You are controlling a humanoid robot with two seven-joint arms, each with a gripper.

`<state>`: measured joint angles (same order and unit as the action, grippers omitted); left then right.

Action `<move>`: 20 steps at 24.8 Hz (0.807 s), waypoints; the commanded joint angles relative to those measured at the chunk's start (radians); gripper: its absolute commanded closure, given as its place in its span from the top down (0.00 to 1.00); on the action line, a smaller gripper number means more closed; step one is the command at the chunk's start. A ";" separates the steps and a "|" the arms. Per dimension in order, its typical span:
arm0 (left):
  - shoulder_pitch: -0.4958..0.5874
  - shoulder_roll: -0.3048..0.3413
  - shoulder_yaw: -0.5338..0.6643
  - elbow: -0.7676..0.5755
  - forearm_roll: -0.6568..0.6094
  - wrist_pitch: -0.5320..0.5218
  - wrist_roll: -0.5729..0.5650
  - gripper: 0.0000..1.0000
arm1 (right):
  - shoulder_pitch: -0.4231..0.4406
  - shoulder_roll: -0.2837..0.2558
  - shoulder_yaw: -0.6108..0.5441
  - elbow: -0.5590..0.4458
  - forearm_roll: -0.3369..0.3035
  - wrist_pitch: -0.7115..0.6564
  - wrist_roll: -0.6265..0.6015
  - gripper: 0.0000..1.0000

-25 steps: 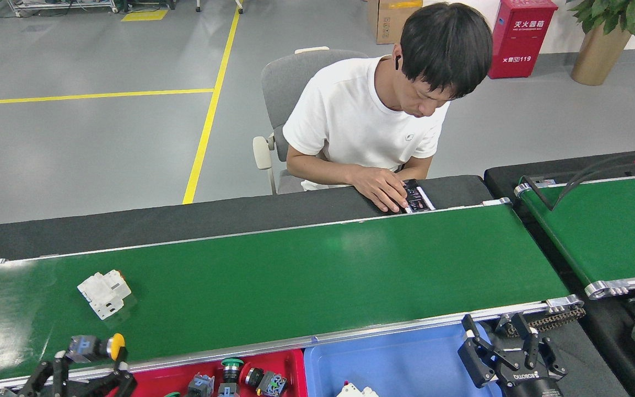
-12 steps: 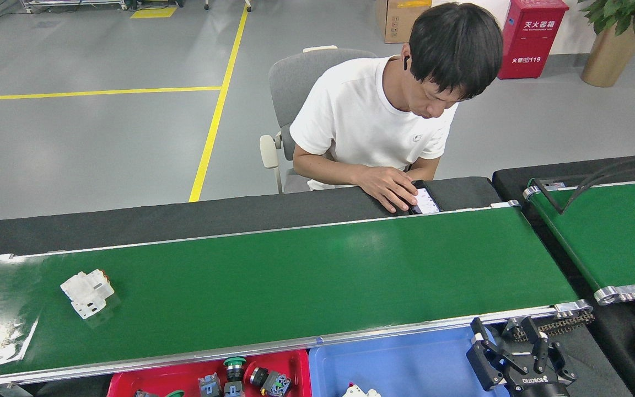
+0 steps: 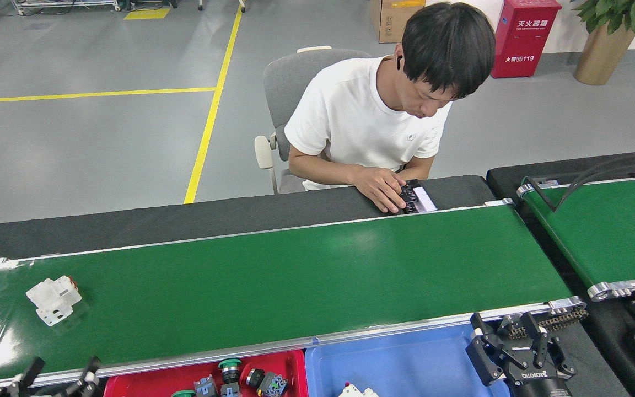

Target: Pick switch part from conveyor to tray

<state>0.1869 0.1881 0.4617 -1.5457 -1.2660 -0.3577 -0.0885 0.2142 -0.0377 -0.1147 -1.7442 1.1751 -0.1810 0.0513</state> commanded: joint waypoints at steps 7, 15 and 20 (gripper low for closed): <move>-0.225 0.214 0.006 0.421 -0.012 0.151 0.003 1.00 | -0.009 -0.001 -0.025 0.019 -0.006 -0.002 -0.007 0.98; -0.336 0.361 0.002 0.736 -0.012 0.140 0.053 0.77 | -0.006 0.002 -0.023 0.023 -0.006 -0.003 -0.008 0.98; -0.400 0.410 -0.014 0.875 0.005 0.020 0.108 0.31 | -0.007 0.004 -0.023 0.023 -0.006 -0.003 -0.007 0.98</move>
<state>-0.2006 0.5780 0.4482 -0.6745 -1.2653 -0.2857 -0.0094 0.2144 -0.0377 -0.1342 -1.7118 1.1719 -0.1838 0.0517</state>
